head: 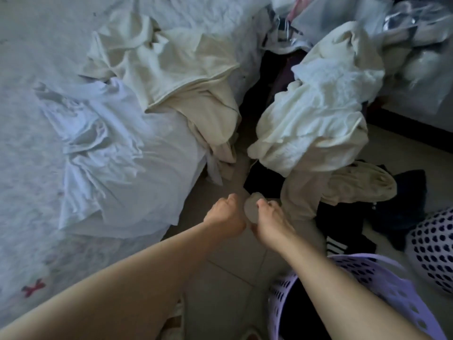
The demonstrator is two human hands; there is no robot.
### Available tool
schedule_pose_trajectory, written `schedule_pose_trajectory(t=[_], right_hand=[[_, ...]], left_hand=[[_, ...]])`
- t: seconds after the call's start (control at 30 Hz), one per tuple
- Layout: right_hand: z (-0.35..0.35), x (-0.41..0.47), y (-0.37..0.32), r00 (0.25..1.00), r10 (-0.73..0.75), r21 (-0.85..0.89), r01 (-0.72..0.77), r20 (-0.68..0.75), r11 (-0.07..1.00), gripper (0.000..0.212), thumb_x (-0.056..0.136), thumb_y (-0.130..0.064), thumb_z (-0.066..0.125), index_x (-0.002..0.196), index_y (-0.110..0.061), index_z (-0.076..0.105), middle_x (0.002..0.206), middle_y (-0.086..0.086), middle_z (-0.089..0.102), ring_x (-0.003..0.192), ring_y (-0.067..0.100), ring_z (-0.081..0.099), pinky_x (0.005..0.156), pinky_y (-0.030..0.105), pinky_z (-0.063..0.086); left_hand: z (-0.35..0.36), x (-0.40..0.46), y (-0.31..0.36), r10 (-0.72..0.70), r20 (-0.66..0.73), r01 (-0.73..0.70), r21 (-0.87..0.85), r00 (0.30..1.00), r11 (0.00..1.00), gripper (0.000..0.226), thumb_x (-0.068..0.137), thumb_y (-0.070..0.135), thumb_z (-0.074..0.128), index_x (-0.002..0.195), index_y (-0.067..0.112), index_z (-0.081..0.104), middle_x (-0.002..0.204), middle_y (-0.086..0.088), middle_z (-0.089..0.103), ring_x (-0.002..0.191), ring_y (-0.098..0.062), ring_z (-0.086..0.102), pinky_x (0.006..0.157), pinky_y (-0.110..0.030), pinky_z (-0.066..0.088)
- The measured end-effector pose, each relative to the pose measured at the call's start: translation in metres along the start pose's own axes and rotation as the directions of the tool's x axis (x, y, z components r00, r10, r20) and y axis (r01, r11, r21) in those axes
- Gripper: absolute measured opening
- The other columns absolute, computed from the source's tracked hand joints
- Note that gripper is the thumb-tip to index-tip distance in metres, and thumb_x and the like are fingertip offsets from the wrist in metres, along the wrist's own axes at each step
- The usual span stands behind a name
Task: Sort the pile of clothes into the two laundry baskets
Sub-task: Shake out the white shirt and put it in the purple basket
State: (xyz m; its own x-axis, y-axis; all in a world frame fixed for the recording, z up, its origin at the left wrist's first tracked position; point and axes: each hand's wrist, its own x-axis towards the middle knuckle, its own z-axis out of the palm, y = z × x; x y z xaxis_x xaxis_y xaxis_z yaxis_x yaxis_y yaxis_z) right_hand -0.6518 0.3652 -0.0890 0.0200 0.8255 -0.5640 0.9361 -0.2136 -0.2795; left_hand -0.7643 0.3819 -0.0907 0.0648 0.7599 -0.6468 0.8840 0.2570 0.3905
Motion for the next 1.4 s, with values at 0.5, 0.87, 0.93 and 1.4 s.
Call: schedule_pose_trajectory(t=[0.5, 0.87, 0.93, 1.4], right_hand=[[0.008, 0.024, -0.189, 0.955, -0.283, 0.002, 0.284, 0.086, 0.959, 0.061, 0.089, -0.027, 0.057, 0.141, -0.019, 0.027, 0.140, 0.010, 0.040, 0.129, 0.030, 0.040, 0.105, 0.038, 0.038], [0.032, 0.042, -0.254, 0.938, -0.327, -0.071, 0.336, 0.115, 0.939, 0.071, 0.092, -0.022, 0.054, 0.148, -0.022, 0.011, 0.145, 0.010, 0.031, 0.133, 0.029, 0.034, 0.107, 0.039, 0.036], [0.032, 0.047, -0.266, 0.936, -0.338, -0.068, 0.346, 0.101, 0.936, 0.070, 0.092, -0.023, 0.054, 0.148, -0.022, 0.012, 0.145, 0.009, 0.030, 0.133, 0.028, 0.034, 0.107, 0.039, 0.036], [0.038, 0.062, -0.316, 0.938, -0.345, -0.029, 0.346, 0.035, 0.938, 0.082, 0.088, -0.010, 0.058, 0.149, -0.026, 0.006, 0.150, 0.011, 0.018, 0.133, 0.028, 0.034, 0.104, 0.034, 0.038]], left_hand=[[-0.128, -0.005, -0.143, -0.398, -0.301, 0.376, -0.131, 0.866, 0.917, 0.086, 0.081, 0.022, 0.063, 0.148, 0.027, 0.011, 0.157, -0.012, -0.009, 0.145, -0.035, 0.000, 0.115, -0.056, 0.011], [-0.163, 0.019, -0.228, -0.524, -0.301, 0.439, -0.308, 0.797, 0.844, 0.085, 0.088, 0.036, 0.061, 0.148, 0.042, 0.002, 0.156, -0.012, -0.013, 0.142, -0.035, 0.008, 0.110, -0.052, 0.022], [-0.176, 0.026, -0.230, -0.488, -0.342, 0.378, -0.340, 0.803, 0.861, 0.083, 0.089, 0.023, 0.061, 0.148, 0.043, 0.006, 0.155, -0.013, -0.004, 0.140, -0.034, 0.017, 0.108, -0.047, 0.030], [-0.194, 0.004, -0.240, -0.326, -0.329, 0.360, 0.045, 0.886, 0.932, 0.015, 0.083, 0.013, 0.053, 0.071, 0.013, 0.045, 0.082, -0.002, 0.051, 0.083, -0.022, 0.055, 0.066, -0.028, 0.039]])
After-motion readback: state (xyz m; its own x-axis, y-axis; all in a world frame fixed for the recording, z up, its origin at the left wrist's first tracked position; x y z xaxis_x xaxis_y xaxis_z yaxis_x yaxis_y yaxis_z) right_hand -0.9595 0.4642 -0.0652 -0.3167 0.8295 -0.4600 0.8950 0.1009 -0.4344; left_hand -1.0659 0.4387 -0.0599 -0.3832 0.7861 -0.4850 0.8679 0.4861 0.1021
